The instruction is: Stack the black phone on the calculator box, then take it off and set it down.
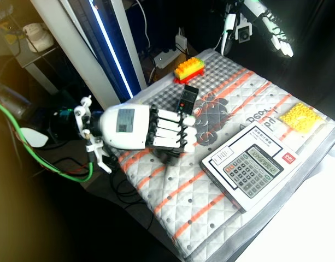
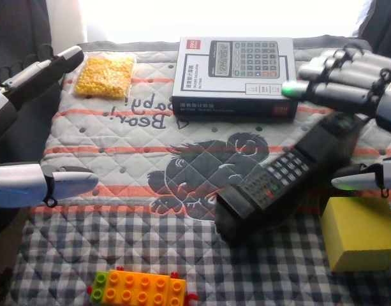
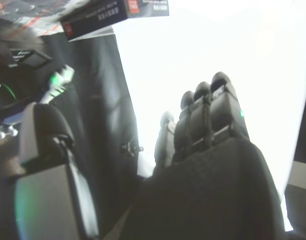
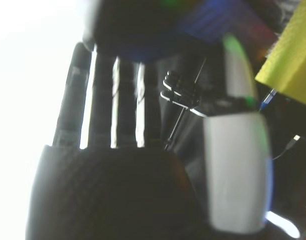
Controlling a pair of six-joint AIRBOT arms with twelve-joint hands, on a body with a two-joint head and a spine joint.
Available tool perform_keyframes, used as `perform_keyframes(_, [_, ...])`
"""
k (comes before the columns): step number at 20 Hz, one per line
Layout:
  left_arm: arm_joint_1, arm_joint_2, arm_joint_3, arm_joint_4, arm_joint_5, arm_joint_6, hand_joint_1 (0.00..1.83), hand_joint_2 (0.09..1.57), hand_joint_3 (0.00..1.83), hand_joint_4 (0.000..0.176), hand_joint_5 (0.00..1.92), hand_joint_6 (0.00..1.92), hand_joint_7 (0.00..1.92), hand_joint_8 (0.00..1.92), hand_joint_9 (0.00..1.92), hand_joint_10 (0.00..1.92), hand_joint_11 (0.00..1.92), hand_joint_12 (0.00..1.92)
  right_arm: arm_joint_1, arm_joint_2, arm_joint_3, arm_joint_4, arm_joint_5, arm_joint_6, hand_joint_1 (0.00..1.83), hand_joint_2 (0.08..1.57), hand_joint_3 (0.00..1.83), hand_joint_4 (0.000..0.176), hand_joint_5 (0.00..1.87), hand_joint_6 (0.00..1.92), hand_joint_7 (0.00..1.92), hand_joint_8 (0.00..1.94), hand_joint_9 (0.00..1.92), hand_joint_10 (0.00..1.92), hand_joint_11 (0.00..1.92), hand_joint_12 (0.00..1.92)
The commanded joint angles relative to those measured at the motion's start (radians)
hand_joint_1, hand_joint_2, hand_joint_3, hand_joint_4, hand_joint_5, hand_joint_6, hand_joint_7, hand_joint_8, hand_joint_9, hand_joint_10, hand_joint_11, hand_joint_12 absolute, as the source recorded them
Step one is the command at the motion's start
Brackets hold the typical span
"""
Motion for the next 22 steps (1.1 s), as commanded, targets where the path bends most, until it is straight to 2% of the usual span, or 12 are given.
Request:
perform_keyframes(1, [-0.002, 0.006, 0.001, 0.017, -0.137, -0.012, 0.99, 0.85, 0.01, 0.174, 0.11, 0.00, 0.08, 0.00, 0.02, 0.00, 0.00, 0.00, 0.004, 0.006, 0.003, 0.025, 0.117, 0.001, 0.66, 0.98, 0.00, 0.158, 0.00, 0.00, 0.00, 0.00, 0.00, 0.00, 0.00, 0.00])
perform_keyframes(5, [0.005, 0.006, 0.001, 0.017, -0.153, -0.026, 0.92, 0.88, 0.02, 0.169, 0.10, 0.00, 0.06, 0.00, 0.01, 0.00, 0.00, 0.00, -0.008, 0.010, -0.002, 0.048, 0.136, 0.001, 0.56, 0.95, 0.00, 0.176, 0.00, 0.00, 0.00, 0.00, 0.00, 0.00, 0.00, 0.00])
perform_keyframes(6, [0.007, 0.006, 0.001, 0.017, -0.158, -0.031, 0.88, 0.89, 0.02, 0.142, 0.07, 0.00, 0.03, 0.00, 0.00, 0.00, 0.00, 0.00, -0.022, 0.015, -0.006, 0.066, 0.158, 0.001, 0.62, 0.94, 0.00, 0.176, 0.00, 0.00, 0.00, 0.00, 0.00, 0.00, 0.00, 0.00])
perform_keyframes(12, [0.039, 0.025, 0.002, 0.052, -0.242, -0.167, 0.89, 0.88, 0.01, 0.150, 0.08, 0.01, 0.02, 0.01, 0.00, 0.00, 0.00, 0.00, -0.154, 0.064, -0.054, 0.219, 0.386, 0.000, 0.61, 0.98, 0.01, 0.176, 0.00, 0.00, 0.00, 0.00, 0.00, 0.00, 0.00, 0.00])
perform_keyframes(13, [0.043, 0.026, 0.003, 0.055, -0.251, -0.182, 0.82, 0.91, 0.02, 0.173, 0.04, 0.00, 0.00, 0.00, 0.00, 0.00, 0.05, 0.03, -0.166, 0.067, -0.058, 0.234, 0.408, 0.000, 0.62, 0.97, 0.00, 0.175, 0.00, 0.00, 0.03, 0.01, 0.00, 0.00, 0.00, 0.00])
perform_keyframes(15, [0.061, 0.028, 0.011, 0.067, -0.291, -0.263, 0.76, 0.93, 0.03, 0.175, 0.01, 0.00, 0.00, 0.00, 0.00, 0.00, 0.07, 0.04, -0.222, 0.079, -0.076, 0.286, 0.491, 0.000, 0.63, 0.97, 0.00, 0.176, 0.00, 0.00, 0.04, 0.01, 0.01, 0.01, 0.00, 0.00])
perform_keyframes(16, [0.068, 0.027, 0.016, 0.075, -0.312, -0.305, 0.66, 0.89, 0.00, 0.165, 0.00, 0.00, 0.01, 0.00, 0.03, 0.02, 0.02, 0.51, -0.247, 0.083, -0.085, 0.312, 0.533, 0.000, 0.64, 1.01, 0.01, 0.176, 0.05, 0.01, 0.07, 0.01, 0.03, 0.01, 0.00, 0.00])
perform_keyframes(17, [0.076, 0.023, 0.022, 0.085, -0.335, -0.352, 0.66, 0.89, 0.00, 0.165, 0.00, 0.00, 0.01, 0.00, 0.03, 0.02, 0.02, 0.51, -0.275, 0.086, -0.094, 0.339, 0.575, 0.000, 0.64, 1.01, 0.01, 0.176, 0.05, 0.01, 0.07, 0.01, 0.03, 0.01, 0.00, 0.00])
perform_keyframes(18, [0.090, 0.015, 0.038, 0.104, -0.375, -0.446, 0.55, 0.97, 0.02, 0.128, 0.00, 0.00, 0.08, 0.01, 0.08, 0.02, 0.00, 0.88, -0.324, 0.089, -0.108, 0.385, 0.644, 0.000, 0.58, 1.04, 0.01, 0.168, 0.13, 0.01, 0.14, 0.01, 0.08, 0.01, 0.01, 0.01])
perform_keyframes(19, [0.095, 0.012, 0.044, 0.110, -0.388, -0.478, 0.48, 1.00, 0.02, 0.124, 0.00, 0.00, 0.11, 0.00, 0.10, 0.01, 0.00, 0.95, -0.337, 0.089, -0.112, 0.396, 0.666, 0.000, 0.55, 1.06, 0.01, 0.155, 0.15, 0.01, 0.17, 0.01, 0.12, 0.02, 0.06, 0.02])
perform_keyframes(20, [0.102, 0.006, 0.055, 0.120, -0.411, -0.533, 0.48, 1.00, 0.02, 0.124, 0.00, 0.00, 0.11, 0.00, 0.10, 0.01, 0.00, 0.95, -0.354, 0.088, -0.119, 0.410, 0.694, 0.000, 0.55, 1.06, 0.01, 0.155, 0.15, 0.01, 0.17, 0.01, 0.12, 0.02, 0.06, 0.02])
perform_keyframes(22, [0.116, -0.003, 0.069, 0.132, -0.452, -0.608, 0.41, 1.15, 0.02, 0.072, 0.03, 0.00, 0.09, 0.00, 0.03, 0.00, 0.00, 0.25, -0.376, 0.088, -0.132, 0.421, 0.731, 0.000, 0.64, 1.08, 0.01, 0.141, 0.07, 0.00, 0.14, 0.00, 0.10, 0.00, 0.09, 0.03])
